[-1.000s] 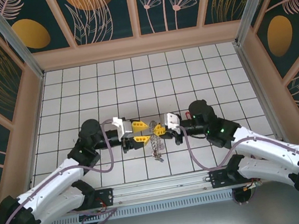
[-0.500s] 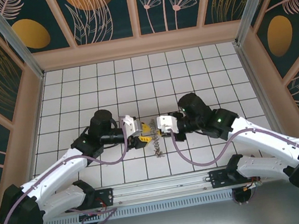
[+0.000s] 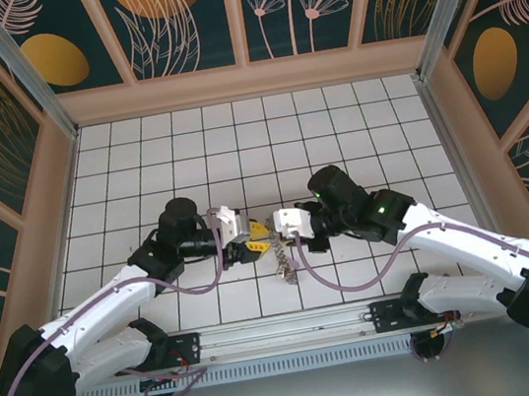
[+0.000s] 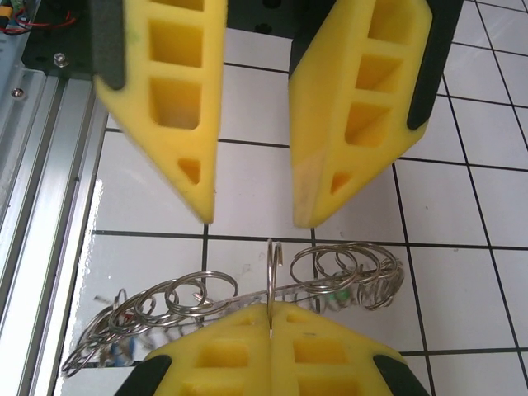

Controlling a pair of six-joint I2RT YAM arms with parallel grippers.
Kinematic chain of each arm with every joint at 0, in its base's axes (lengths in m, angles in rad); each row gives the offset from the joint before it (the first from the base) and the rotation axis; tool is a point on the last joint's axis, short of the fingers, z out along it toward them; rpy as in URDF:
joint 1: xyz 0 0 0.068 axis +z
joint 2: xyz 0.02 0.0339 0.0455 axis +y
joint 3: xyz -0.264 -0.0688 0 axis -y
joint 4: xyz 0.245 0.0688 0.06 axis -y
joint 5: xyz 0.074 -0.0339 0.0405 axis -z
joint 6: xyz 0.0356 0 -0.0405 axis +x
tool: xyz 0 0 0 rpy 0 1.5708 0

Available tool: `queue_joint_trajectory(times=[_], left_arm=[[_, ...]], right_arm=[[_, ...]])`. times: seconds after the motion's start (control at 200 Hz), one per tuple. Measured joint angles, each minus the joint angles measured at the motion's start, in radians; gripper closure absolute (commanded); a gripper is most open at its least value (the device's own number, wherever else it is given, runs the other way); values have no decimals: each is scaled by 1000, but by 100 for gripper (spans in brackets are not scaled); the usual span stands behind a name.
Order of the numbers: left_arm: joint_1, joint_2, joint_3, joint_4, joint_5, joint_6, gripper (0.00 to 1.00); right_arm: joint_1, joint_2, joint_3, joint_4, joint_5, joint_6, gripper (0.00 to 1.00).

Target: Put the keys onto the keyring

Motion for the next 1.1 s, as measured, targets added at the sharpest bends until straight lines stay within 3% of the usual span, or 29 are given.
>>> queue_joint_trajectory(times=[0.3,0.405,0.731,0.831,1.101], left_arm=[[-31,43,11,3,-22,-6,75],[-30,43,12,-1,-27,-5,100],[-31,-1,-21,79,-34,-35,100],[-31,-34,-48,131,-36,-65,100],[-31,-51,-60,201,-10,-112,100]], right_arm=[[0,4,0,-4,-11,1,100],[0,-5,0,-3,-15,3,100],[0,-50,-19,29,-42,37,100],[0,-80,-51,85,-64,57,87],[-15,-128,-119,183,-113,92,87]])
